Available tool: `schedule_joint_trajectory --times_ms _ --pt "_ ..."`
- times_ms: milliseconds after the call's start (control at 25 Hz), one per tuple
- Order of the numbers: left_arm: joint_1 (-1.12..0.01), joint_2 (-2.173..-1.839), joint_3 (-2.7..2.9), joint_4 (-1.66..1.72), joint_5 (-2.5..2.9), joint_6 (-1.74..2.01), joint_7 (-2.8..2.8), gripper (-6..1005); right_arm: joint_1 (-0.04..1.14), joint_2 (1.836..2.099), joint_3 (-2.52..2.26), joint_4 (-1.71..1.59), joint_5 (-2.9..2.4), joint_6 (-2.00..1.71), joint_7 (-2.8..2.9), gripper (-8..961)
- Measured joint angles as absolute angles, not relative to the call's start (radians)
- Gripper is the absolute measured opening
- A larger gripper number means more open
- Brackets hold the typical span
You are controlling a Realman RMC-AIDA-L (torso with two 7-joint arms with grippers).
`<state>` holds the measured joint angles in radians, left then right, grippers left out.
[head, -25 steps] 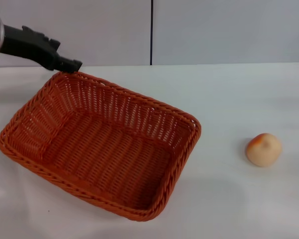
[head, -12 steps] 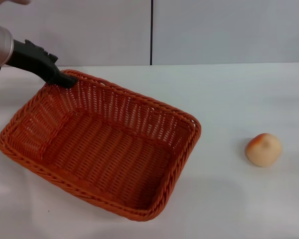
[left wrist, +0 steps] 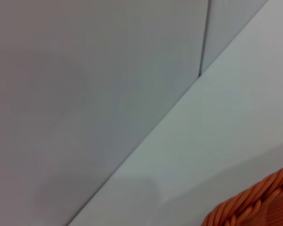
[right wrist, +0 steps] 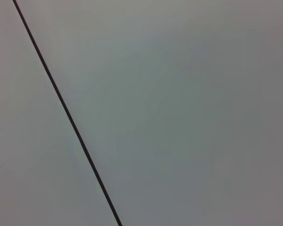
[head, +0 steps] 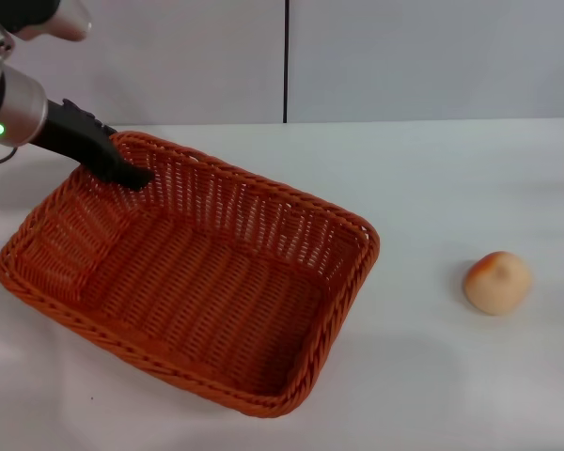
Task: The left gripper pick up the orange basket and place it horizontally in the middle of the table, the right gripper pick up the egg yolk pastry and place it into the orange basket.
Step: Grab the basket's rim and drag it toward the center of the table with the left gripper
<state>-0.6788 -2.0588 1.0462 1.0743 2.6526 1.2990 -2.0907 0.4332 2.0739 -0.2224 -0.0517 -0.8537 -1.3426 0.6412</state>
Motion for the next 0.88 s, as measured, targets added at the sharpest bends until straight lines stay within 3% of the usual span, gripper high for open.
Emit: schedule_joint_trajectory --times_ms 560,880 --pt "-0.675 -2.063 1.08 1.06 2.66 1.251 -2.113 792 0.426 2.074 -0.232 -0.049 -0.856 -1.336 0.641 628" --pt "-0.666 -2.063 1.077 1.088 2.654 1.249 -2.113 516 0.424 2.075 -0.233 -0.045 -0.856 -1.325 0.641 628"
